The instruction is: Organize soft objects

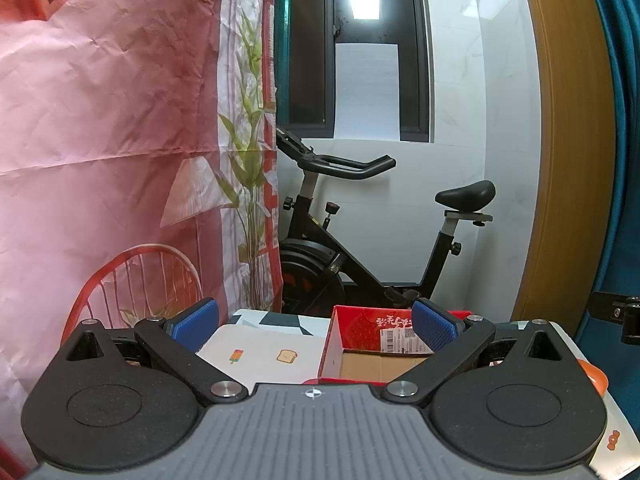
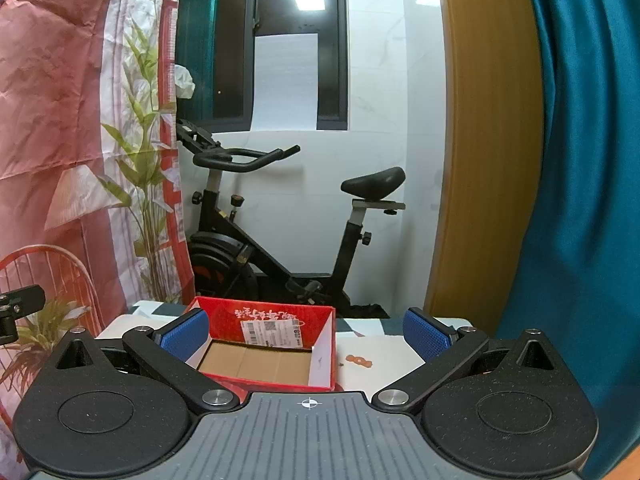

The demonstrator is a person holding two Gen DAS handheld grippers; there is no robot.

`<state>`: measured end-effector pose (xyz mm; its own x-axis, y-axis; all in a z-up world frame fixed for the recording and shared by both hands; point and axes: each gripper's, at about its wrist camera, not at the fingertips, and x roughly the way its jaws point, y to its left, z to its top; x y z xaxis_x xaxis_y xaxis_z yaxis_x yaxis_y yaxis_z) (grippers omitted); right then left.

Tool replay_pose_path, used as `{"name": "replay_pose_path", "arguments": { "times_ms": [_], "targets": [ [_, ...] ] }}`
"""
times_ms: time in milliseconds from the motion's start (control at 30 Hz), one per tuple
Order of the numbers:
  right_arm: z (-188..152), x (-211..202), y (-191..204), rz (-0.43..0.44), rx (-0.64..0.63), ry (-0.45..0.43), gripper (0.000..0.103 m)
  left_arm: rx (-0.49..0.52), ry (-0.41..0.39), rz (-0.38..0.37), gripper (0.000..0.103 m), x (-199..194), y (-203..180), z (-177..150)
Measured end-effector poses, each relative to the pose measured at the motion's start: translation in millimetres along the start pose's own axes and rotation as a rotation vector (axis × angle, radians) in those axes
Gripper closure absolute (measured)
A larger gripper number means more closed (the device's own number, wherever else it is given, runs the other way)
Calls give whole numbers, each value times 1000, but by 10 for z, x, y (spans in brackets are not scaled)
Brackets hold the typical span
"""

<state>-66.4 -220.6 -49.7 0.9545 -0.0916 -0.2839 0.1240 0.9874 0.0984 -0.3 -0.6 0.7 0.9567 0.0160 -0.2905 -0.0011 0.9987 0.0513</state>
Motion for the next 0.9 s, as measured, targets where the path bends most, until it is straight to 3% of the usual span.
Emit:
{"name": "replay_pose_path", "arguments": {
  "times_ms": [900],
  "targets": [
    [6, -5, -1, -1, -2, -2, 0, -14, -2, 4, 0, -13, 23, -13]
  ]
}}
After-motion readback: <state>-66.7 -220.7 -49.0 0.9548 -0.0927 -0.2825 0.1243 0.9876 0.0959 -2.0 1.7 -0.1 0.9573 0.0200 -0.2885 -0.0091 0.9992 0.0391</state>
